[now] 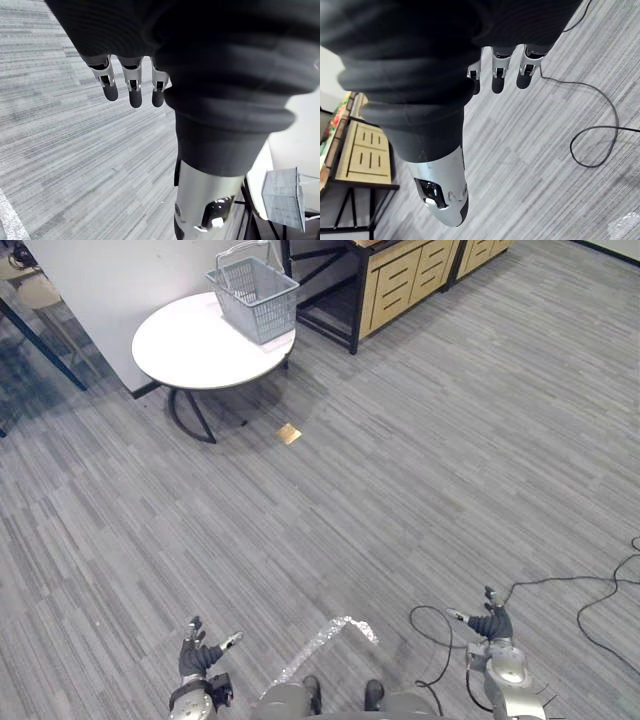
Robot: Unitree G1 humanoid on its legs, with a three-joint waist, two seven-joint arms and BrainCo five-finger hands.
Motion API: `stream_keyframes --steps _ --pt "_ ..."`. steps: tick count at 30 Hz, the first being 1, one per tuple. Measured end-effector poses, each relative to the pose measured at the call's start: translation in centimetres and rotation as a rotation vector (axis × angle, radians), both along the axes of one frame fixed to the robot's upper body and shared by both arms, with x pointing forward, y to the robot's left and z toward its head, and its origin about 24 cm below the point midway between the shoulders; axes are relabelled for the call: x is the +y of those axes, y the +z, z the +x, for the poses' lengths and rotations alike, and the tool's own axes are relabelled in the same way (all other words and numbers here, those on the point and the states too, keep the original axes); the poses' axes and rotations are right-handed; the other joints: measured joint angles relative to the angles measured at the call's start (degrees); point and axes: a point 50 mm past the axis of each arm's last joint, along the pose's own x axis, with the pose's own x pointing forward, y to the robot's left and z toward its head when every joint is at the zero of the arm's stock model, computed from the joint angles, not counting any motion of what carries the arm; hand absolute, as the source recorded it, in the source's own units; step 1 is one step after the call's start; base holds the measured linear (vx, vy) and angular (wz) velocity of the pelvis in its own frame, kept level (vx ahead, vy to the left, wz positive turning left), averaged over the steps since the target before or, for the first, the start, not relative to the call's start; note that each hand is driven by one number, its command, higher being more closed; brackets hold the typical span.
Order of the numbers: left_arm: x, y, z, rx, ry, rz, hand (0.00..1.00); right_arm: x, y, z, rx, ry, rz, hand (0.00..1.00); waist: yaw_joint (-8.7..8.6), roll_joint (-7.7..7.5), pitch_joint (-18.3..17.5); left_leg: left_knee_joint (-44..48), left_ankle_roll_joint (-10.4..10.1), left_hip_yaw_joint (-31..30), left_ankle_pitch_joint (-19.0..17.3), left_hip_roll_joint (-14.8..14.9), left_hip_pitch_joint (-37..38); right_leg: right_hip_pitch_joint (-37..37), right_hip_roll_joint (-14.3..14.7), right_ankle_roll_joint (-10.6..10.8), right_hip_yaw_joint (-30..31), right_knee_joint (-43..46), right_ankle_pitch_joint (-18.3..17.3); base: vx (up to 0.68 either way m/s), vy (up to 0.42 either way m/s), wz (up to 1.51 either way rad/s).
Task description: Pick vegetable in the basket
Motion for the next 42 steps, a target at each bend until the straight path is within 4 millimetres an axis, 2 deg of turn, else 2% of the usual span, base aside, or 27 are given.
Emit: stream_keyframes --steps 4,6,7,8,9,10,11,12,13,14,16,18,20,22,23,24,25,26,28,30,31,32,34,37,39,40,42 --pt "-0.5 0.2 0.9 -0.016 -0.031 -0.004 0.00 0.2 1.8 1.5 -0.091 0.026 -0.016 0.00 -2.44 1.03 0.6 -4.1 0.4 -7.0 -1.4 1.3 6.0 -8.6 1.3 -1.2 -2.9 -13.2 -0.1 0.54 -0.013 0.86" --pt "-0.9 0.2 1.3 -0.025 -0.045 -0.011 0.00 -0.1 2.0 1.7 -0.096 0.030 -0.025 0.00 -2.34 1.51 1.2 -5.1 -0.7 -9.1 -1.2 2.1 9.0 -9.8 2.9 -1.3 -2.5 -27.1 7.8 0.65 -0.089 0.85" --pt "-0.9 0.1 1.2 -0.019 -0.043 -0.012 0.00 0.0 2.0 1.8 -0.097 0.037 -0.025 0.00 -2.35 1.54 1.2 -4.6 -2.4 -10.6 -2.1 2.2 11.3 -9.9 3.8 -2.9 -1.7 -32.7 16.4 0.58 -0.124 0.64" --pt "-1.2 -0.5 0.8 0.009 -0.040 -0.026 0.00 -0.2 2.0 1.7 -0.094 0.037 -0.032 0.00 -2.58 1.92 1.0 -3.3 -3.4 -11.7 -2.6 3.1 13.1 -9.6 4.0 -7.5 -1.4 -30.2 21.1 0.87 -0.181 0.45" --pt "-1.9 -0.8 0.9 0.018 -0.035 -0.051 0.00 -0.3 2.5 2.5 -0.111 0.049 -0.042 0.00 -2.24 4.64 0.9 0.2 -7.0 -11.6 -0.4 5.2 12.2 -10.0 5.0 -9.6 -3.9 -26.2 18.2 0.72 -0.177 0.33" --pt "-2.1 -0.7 1.2 0.008 -0.036 -0.057 0.00 0.0 2.9 2.9 -0.137 0.056 -0.036 0.00 -2.34 4.48 1.0 4.8 -10.4 -10.9 3.7 4.5 10.3 -9.2 4.5 -9.4 -4.6 -24.7 15.2 0.72 -0.181 0.18" --pt "-2.4 -0.8 1.3 0.003 -0.029 -0.068 0.00 0.4 3.4 3.2 -0.157 0.079 -0.035 0.00 -2.47 4.66 1.1 11.8 -10.5 -10.2 9.4 4.2 7.6 -6.7 4.8 -9.7 -5.0 -25.2 13.3 0.86 -0.237 0.29" --pt "-2.8 -0.9 1.0 0.007 -0.019 -0.085 0.00 1.6 3.8 3.4 -0.186 0.127 -0.026 0.00 -2.16 4.36 1.5 27.1 -12.8 -7.9 19.2 6.2 1.9 0.7 5.8 -10.0 -5.0 -29.6 11.5 0.59 -0.156 0.17" --pt "-2.9 -0.9 1.0 0.004 -0.020 -0.087 0.00 1.8 3.9 3.5 -0.193 0.130 -0.021 0.00 -2.12 4.53 1.6 30.1 -12.6 -7.1 19.0 7.4 0.6 2.6 6.3 -10.1 -5.1 -30.8 11.4 0.83 -0.197 0.20" --pt "-3.0 -0.6 1.3 -0.017 -0.024 -0.085 0.00 2.8 4.4 3.7 -0.227 0.141 0.001 0.00 -1.89 5.00 2.3 40.7 -10.2 -2.2 16.1 11.4 -4.4 9.3 7.8 -10.6 -5.0 -35.4 11.1 0.51 -0.107 0.13" --pt "-3.0 -0.3 1.6 -0.031 -0.027 -0.084 0.00 3.7 5.4 4.2 -0.289 0.136 0.019 0.00 -0.30 2.97 3.3 46.6 -6.7 4.5 10.7 14.5 -13.7 17.0 7.9 -11.1 -4.3 -41.2 10.4 0.57 -0.111 0.02" --pt "-3.2 -0.4 1.6 -0.029 -0.026 -0.091 0.00 4.0 6.0 4.7 -0.321 0.141 0.018 0.00 1.28 2.94 3.4 42.1 -6.2 7.3 7.3 15.1 -21.5 21.6 7.8 -10.5 -3.9 -45.1 9.4 0.49 -0.030 -0.06" --pt "-3.2 -0.5 1.4 -0.021 -0.032 -0.087 0.00 4.5 5.9 5.0 -0.319 0.160 0.025 0.00 2.54 2.78 4.4 25.7 -6.2 7.8 7.3 12.7 -25.4 25.4 6.4 -8.8 -3.7 -46.1 6.5 0.57 0.100 -0.04" --pt "-3.2 -0.5 1.3 -0.015 -0.034 -0.083 0.00 5.2 5.8 5.4 -0.312 0.194 0.026 0.00 3.51 2.30 4.6 7.6 -7.6 5.3 11.5 9.0 -25.9 28.0 4.0 -7.0 -3.0 -46.0 3.6 0.59 0.226 -0.13" --pt "-3.3 -0.7 1.0 -0.007 -0.034 -0.086 0.00 5.6 6.0 5.7 -0.317 0.222 0.017 0.00 4.02 2.24 4.7 -1.5 -8.1 4.0 16.9 8.2 -25.8 29.5 3.2 -5.4 -2.3 -46.0 1.5 0.52 0.243 -0.16" --pt "-3.3 -0.7 0.9 -0.003 -0.034 -0.086 0.00 5.9 6.1 5.9 -0.320 0.235 0.016 0.00 4.26 2.50 4.5 -1.9 -8.6 4.1 20.4 8.2 -25.6 30.2 2.7 -4.7 -2.0 -45.9 0.3 0.44 0.219 -0.17" --pt "-3.0 -0.7 0.9 0.001 -0.035 -0.077 0.00 6.6 6.5 6.4 -0.337 0.257 0.022 0.00 4.60 0.99 4.2 0.0 -5.6 5.2 23.2 6.4 -25.8 30.9 0.8 -3.4 -1.3 -45.0 -1.6 0.60 0.242 -0.08" --pt "-3.0 -0.5 1.4 -0.014 -0.041 -0.075 0.00 7.6 7.0 7.0 -0.358 0.297 0.022 0.00 4.60 -0.27 4.4 3.1 -1.8 5.8 20.7 5.2 -26.6 30.9 -0.8 -2.8 -0.8 -43.3 -1.4 0.62 0.243 0.00" --pt "-3.1 -0.3 1.8 -0.024 -0.055 -0.069 0.00 8.5 7.6 7.6 -0.385 0.330 0.017 0.00 4.79 -1.07 4.0 8.2 0.4 6.9 16.7 4.3 -26.2 30.4 -2.8 -0.9 1.3 -37.7 0.0 0.71 0.276 0.02" --pt "-3.2 -0.5 1.7 -0.014 -0.067 -0.066 0.00 9.0 8.1 8.1 -0.406 0.342 0.010 0.00 5.22 -1.48 4.0 8.6 1.1 8.0 12.6 3.6 -21.8 26.0 -3.9 3.4 3.1 -22.7 3.0 0.54 0.222 -0.08" --pt "-3.1 -0.5 1.6 -0.006 -0.070 -0.060 0.00 9.3 8.4 8.4 -0.417 0.354 -0.001 0.00 4.81 -1.57 4.0 6.9 1.4 7.8 11.3 2.9 -18.6 22.7 -4.7 5.4 3.0 -13.1 8.1 0.53 0.208 0.07" --pt "-2.7 -0.6 1.5 0.010 -0.087 -0.042 0.00 9.9 8.8 8.7 -0.432 0.388 -0.021 0.00 4.01 -1.71 4.0 4.2 1.9 7.6 9.7 2.1 -12.6 17.7 -6.7 4.0 1.2 0.2 9.5 0.52 0.187 0.09" --pt "-2.5 -0.6 1.3 0.018 -0.100 -0.028 0.00 10.7 9.4 9.1 -0.452 0.429 -0.052 0.00 3.79 -1.59 3.7 -0.5 2.0 7.4 8.6 1.9 -5.4 12.3 -7.5 -2.1 -3.3 7.4 5.0 0.54 0.144 0.03" --pt "-1.6 -0.5 1.3 0.028 -0.115 0.003 0.00 11.6 10.8 10.2 -0.505 0.479 -0.115 0.00 2.28 -1.41 3.7 -6.6 1.5 6.3 8.8 2.3 2.4 5.0 -7.2 -3.9 -13.3 -2.1 0.7 0.46 0.028 0.20" --pt "-1.6 -0.8 1.2 0.039 -0.116 0.001 0.00 11.4 11.9 11.0 -0.541 0.489 -0.178 0.00 1.68 -1.32 3.8 -7.3 -0.9 5.8 7.4 2.7 5.6 1.4 -5.1 -4.2 -15.5 -15.3 1.6 0.50 -0.045 0.29" --pt "-1.6 -0.8 1.2 0.044 -0.116 0.001 0.00 11.3 12.2 11.2 -0.550 0.495 -0.192 0.00 1.33 -1.08 3.9 -7.3 -1.8 5.5 6.8 2.9 6.4 0.6 -4.2 -4.3 -15.2 -19.3 2.9 0.47 -0.079 0.37" --pt "-1.4 -1.2 0.6 0.073 -0.118 0.007 0.00 10.9 12.7 11.6 -0.561 0.513 -0.265 0.00 1.04 -1.86 3.4 -7.2 -5.2 4.6 4.8 3.0 9.7 0.5 -0.2 -4.7 -11.9 -35.9 13.1 0.55 -0.141 0.39"
